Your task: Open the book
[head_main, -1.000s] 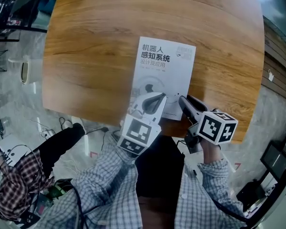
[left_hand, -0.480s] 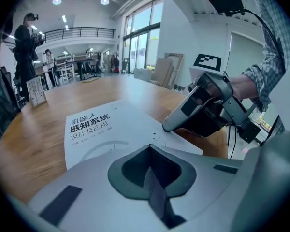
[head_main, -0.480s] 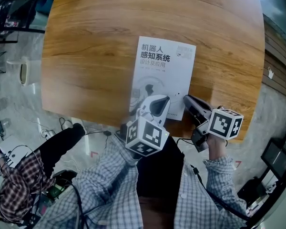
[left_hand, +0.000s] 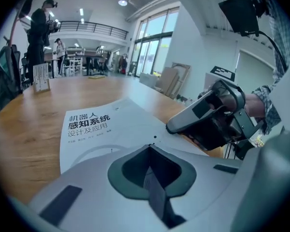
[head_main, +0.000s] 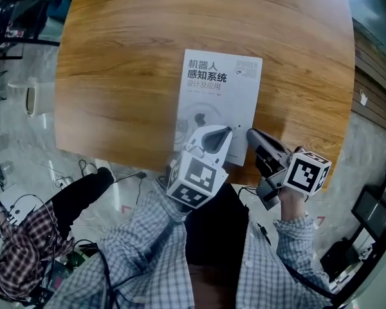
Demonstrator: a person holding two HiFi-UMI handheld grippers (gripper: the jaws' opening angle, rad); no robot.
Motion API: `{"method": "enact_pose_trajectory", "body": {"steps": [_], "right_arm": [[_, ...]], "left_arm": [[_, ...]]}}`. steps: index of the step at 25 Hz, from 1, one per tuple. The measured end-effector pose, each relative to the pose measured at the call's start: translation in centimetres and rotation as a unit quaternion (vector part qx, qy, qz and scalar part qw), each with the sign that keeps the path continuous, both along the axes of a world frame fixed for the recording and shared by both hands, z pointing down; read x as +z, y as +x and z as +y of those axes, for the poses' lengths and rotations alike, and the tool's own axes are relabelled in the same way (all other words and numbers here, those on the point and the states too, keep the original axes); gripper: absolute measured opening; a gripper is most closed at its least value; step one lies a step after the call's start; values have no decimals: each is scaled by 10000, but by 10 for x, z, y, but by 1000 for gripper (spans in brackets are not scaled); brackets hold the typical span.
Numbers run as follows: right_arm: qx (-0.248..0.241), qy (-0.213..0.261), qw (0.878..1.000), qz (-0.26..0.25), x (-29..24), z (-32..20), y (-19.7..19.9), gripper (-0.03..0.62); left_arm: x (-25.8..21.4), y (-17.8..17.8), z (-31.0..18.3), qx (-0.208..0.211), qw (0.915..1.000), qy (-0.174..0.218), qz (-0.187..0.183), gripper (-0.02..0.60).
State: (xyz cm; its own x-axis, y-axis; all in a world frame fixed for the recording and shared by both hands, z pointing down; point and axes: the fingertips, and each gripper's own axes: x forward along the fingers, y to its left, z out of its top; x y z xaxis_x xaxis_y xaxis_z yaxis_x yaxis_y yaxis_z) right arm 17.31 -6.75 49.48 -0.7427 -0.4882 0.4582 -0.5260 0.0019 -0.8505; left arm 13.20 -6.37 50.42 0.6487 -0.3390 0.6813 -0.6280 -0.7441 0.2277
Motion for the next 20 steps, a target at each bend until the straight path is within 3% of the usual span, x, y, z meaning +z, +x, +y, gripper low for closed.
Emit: {"method": "enact_pose_trajectory", "body": {"steps": [13, 20], "right_arm": [[-15, 475, 9978, -465, -13, -8, -9, 32], [-43, 553, 9978, -363, -16, -7, -19, 32]], "left_arm": [[1, 5, -4, -168, 9998, 64, 84, 0], [-10, 6, -5, -48, 9994, 187, 279, 0]]}}
